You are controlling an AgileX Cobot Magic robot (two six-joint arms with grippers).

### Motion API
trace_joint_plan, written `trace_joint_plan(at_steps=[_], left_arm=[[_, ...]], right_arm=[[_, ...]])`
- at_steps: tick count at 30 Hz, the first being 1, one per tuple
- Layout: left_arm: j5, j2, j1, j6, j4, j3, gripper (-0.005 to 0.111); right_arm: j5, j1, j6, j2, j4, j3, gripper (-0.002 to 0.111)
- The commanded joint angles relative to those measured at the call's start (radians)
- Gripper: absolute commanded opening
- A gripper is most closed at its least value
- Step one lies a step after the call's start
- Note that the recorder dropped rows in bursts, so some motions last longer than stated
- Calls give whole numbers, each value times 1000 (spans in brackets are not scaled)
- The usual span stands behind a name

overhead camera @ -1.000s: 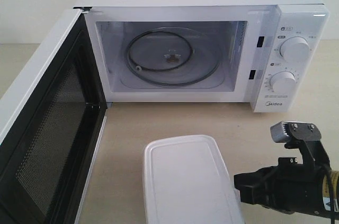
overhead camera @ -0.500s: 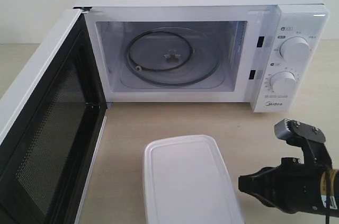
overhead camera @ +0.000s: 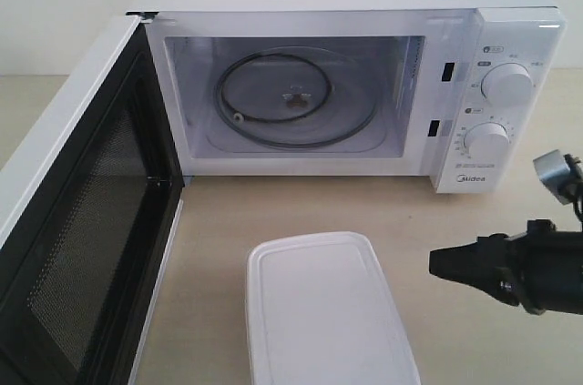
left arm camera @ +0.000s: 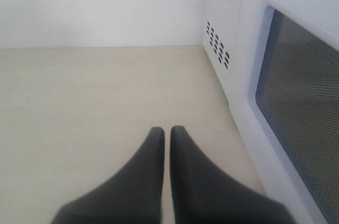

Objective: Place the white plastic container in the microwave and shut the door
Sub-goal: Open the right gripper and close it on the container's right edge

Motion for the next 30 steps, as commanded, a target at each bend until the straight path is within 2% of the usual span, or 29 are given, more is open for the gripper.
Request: trace_joint_plan(at_steps=[1,8,11,14,17,19,26,30], left_arm=[[0,-3,3,4,-8,3,4],[0,-3,3,4,-8,3,4],[0,-3,3,4,-8,3,4],[0,-3,3,4,-8,3,4],[0,-3,3,4,-8,3,4],[0,-3,3,4,-8,3,4],[0,-3,3,4,-8,3,4],[0,-3,3,4,-8,3,4]], right_arm=[[-92,-65,119,67,-170,-9,0],[-197,-18,125,169,-235,-9,0],[-202,-6,125,169,-234,-9,3],[-202,-6,141,169,-236,-9,16],[-202,-6,164,169,-236,-9,35],[-202,-6,172,169,-233,-9,41],[-108,-6,246,169,-232,-9,42],[-134,-6,297,169,-268,-40,42]])
